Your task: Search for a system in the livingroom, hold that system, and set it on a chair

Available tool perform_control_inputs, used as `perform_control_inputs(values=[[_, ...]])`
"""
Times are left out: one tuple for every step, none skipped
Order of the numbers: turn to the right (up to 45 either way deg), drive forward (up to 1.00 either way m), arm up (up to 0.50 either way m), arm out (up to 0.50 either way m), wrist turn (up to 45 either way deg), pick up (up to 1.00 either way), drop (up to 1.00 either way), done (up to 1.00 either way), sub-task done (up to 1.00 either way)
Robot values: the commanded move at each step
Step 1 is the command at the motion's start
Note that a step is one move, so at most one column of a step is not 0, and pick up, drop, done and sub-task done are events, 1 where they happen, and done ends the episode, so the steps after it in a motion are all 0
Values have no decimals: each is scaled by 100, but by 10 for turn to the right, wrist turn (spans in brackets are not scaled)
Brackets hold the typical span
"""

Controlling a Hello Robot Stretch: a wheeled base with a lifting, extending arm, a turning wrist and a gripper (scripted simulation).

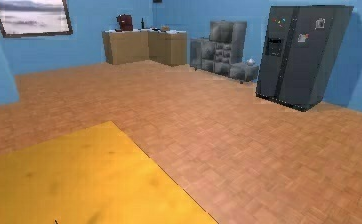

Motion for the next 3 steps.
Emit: perform_control_inputs(values=[[60,0,0,0,0,0,0,0,0],[150,0,0,0,0,0,0,0,0],[0,10,0,0,0,0,0,0,0]])
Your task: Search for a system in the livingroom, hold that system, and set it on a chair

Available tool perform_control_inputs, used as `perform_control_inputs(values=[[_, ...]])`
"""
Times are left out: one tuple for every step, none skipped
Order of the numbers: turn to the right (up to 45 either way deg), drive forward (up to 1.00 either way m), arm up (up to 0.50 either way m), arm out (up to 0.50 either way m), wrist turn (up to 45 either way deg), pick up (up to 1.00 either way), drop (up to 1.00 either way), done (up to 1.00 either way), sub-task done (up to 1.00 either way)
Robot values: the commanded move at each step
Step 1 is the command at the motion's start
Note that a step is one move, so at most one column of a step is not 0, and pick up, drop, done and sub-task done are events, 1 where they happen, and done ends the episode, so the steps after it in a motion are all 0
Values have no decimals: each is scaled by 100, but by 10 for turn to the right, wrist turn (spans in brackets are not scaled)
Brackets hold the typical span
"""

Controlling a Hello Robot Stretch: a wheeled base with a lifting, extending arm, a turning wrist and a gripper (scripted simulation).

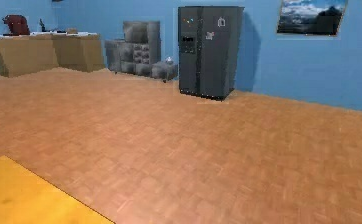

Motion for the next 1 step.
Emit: perform_control_inputs(values=[[-450,0,0,0,0,0,0,0,0]])
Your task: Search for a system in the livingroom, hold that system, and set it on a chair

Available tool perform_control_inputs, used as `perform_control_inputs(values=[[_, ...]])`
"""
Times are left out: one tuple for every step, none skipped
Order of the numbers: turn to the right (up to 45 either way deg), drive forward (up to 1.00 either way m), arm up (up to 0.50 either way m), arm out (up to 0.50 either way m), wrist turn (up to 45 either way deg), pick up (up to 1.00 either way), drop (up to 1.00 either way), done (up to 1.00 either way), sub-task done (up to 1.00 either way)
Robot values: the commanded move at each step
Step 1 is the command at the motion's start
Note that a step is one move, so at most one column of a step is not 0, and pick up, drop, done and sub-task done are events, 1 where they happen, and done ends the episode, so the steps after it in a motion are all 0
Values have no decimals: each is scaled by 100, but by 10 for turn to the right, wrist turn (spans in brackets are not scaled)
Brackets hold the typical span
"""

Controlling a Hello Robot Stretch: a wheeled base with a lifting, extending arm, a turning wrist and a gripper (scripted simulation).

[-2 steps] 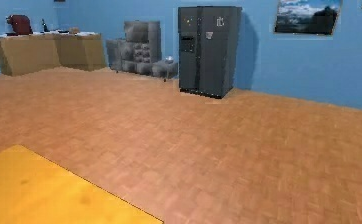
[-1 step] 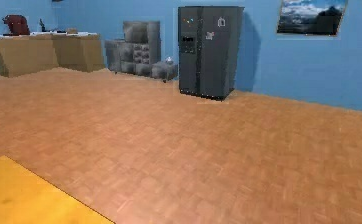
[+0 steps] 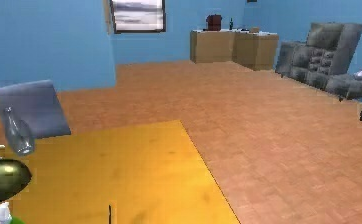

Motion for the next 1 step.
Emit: perform_control_inputs(values=[[-450,0,0,0,0,0,0,0,0]])
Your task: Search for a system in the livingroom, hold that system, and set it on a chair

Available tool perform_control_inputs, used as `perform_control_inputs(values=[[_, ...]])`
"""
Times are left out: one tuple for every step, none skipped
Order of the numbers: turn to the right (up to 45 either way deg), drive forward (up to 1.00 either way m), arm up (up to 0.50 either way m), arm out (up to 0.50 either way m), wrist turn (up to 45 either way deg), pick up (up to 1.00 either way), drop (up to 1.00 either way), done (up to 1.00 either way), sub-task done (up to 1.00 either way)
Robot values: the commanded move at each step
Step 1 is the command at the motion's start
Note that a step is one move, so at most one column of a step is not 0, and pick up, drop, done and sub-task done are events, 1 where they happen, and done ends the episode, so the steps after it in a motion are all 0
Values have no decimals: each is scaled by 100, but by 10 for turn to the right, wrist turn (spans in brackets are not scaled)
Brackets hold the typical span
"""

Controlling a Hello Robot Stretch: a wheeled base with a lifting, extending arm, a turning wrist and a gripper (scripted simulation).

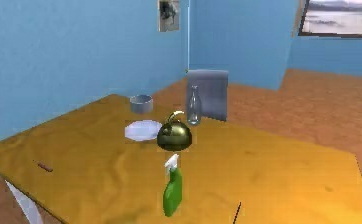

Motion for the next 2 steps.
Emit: perform_control_inputs(values=[[-210,0,0,0,0,0,0,0,0],[450,0,0,0,0,0,0,0,0]])
